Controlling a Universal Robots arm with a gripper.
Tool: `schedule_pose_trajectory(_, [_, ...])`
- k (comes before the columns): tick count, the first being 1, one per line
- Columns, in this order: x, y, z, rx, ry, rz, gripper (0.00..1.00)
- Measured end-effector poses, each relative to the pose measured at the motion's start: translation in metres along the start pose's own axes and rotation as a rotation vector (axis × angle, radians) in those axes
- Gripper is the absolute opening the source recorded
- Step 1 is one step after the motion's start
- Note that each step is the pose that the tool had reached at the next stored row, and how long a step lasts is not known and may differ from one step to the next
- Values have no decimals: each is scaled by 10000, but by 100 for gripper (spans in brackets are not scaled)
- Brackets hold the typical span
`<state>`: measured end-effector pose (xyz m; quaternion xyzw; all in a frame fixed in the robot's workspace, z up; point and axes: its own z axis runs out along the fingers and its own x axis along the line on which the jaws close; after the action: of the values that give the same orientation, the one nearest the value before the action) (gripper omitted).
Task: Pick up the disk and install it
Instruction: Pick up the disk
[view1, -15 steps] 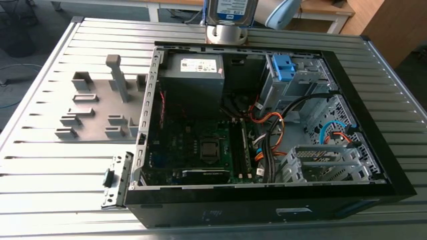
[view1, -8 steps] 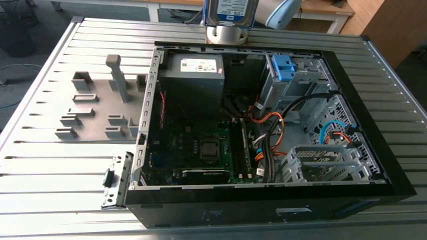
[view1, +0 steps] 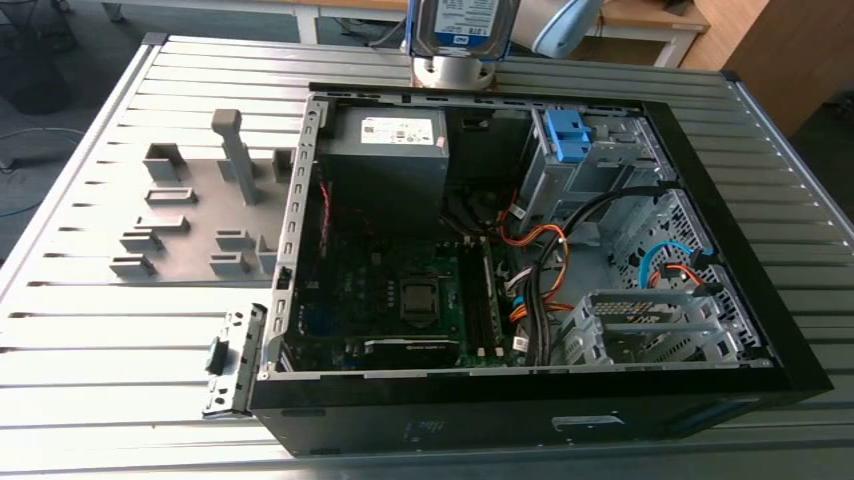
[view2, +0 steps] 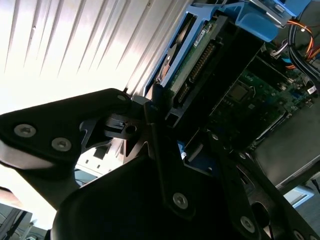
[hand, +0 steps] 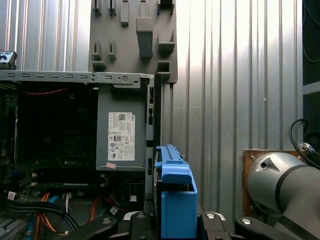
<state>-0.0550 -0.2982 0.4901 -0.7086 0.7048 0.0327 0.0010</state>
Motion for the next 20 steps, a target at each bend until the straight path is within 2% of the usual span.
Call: schedule_pose_trajectory(20, [131,1,-6,0,2,1,36])
